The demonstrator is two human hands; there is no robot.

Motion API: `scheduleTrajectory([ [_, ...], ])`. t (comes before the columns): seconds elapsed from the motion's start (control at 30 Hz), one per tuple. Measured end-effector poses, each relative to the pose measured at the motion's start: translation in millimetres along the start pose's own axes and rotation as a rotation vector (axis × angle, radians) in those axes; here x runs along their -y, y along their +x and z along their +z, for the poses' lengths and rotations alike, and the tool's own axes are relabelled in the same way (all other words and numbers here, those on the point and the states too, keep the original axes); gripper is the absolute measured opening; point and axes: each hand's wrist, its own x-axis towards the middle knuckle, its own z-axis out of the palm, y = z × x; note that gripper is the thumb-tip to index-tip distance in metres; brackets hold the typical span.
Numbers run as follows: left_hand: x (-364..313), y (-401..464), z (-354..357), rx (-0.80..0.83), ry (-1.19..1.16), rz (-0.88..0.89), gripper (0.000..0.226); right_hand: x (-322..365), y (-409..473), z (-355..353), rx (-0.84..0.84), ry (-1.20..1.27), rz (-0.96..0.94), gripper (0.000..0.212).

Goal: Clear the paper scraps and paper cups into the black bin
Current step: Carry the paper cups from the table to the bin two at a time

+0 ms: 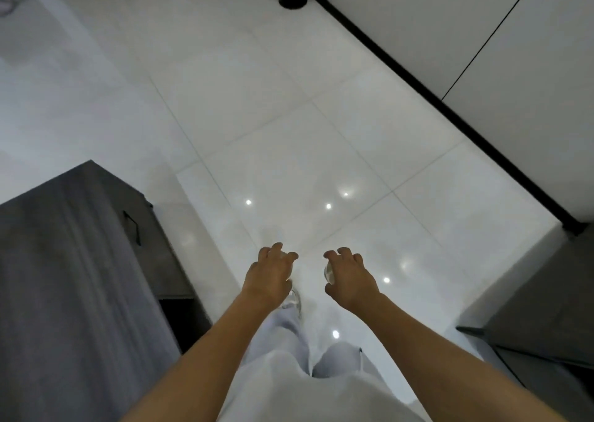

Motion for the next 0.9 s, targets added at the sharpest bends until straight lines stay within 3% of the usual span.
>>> scheduleTrajectory([
  [0.2,30.2,100.2,-90.0,-0.021,0.033,0.002,0.052,36.6,108.1,-76.3,-0.045,0.035,-0.029,0.064],
  [0.47,30.4,280.4,-185.9,-0.034,0.036,0.022,0.052,12.7,262.3,-173.0,-0.062,0.083,0.004,0.061],
  [0.9,10.5,543.0,-374.1,-0.039,0.045,-0.029,0.050,-2.0,516.0,-405.7,-0.066,-0.004,-0.026,0.061],
])
